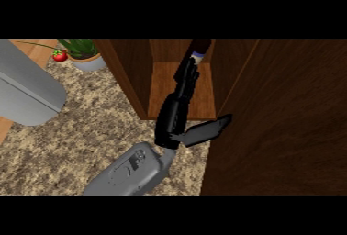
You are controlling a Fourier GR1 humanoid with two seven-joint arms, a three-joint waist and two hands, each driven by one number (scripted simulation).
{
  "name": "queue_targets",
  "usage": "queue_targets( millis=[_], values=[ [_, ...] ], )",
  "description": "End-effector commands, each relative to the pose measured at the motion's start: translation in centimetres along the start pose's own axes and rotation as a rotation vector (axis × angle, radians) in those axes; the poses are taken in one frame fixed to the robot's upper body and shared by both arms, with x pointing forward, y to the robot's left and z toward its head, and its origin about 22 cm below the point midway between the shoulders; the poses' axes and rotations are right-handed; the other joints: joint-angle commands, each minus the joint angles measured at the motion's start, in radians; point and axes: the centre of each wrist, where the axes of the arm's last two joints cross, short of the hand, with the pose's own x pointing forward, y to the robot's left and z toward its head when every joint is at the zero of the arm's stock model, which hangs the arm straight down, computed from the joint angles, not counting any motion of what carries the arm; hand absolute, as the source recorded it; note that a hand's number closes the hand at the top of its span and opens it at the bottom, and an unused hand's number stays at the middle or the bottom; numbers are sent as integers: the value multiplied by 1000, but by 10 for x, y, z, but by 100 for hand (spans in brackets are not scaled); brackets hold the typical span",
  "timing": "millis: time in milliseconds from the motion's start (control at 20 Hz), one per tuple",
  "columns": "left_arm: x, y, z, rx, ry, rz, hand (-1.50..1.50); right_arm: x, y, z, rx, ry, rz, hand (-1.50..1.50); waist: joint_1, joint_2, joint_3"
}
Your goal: Pick up the wine, place it into the cabinet and close the cabinet
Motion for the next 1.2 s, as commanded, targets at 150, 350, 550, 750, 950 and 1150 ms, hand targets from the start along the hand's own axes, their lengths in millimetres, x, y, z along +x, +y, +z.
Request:
queue_targets(
  millis=[150,350,550,750,950,1150],
  values=[
    [20,-18,57,44,-25,110,-150,15,3,18,-2,-9,-15,-150,-7,-1,-1],
    [33,0,89,79,-34,150,150,-6,6,4,2,-26,2,-150,0,4,-1],
    [38,-5,138,-8,7,168,150,9,19,20,-10,-8,18,-150,-6,0,-2],
    [61,18,157,-53,17,202,150,11,8,1,27,9,-12,-150,1,2,-2],
    [67,41,159,-62,-5,170,150,1,30,4,237,4,32,150,8,6,-2],
    [86,66,174,-103,-5,167,150,9,39,6,319,-12,-50,150,10,3,-2]
  ],
)
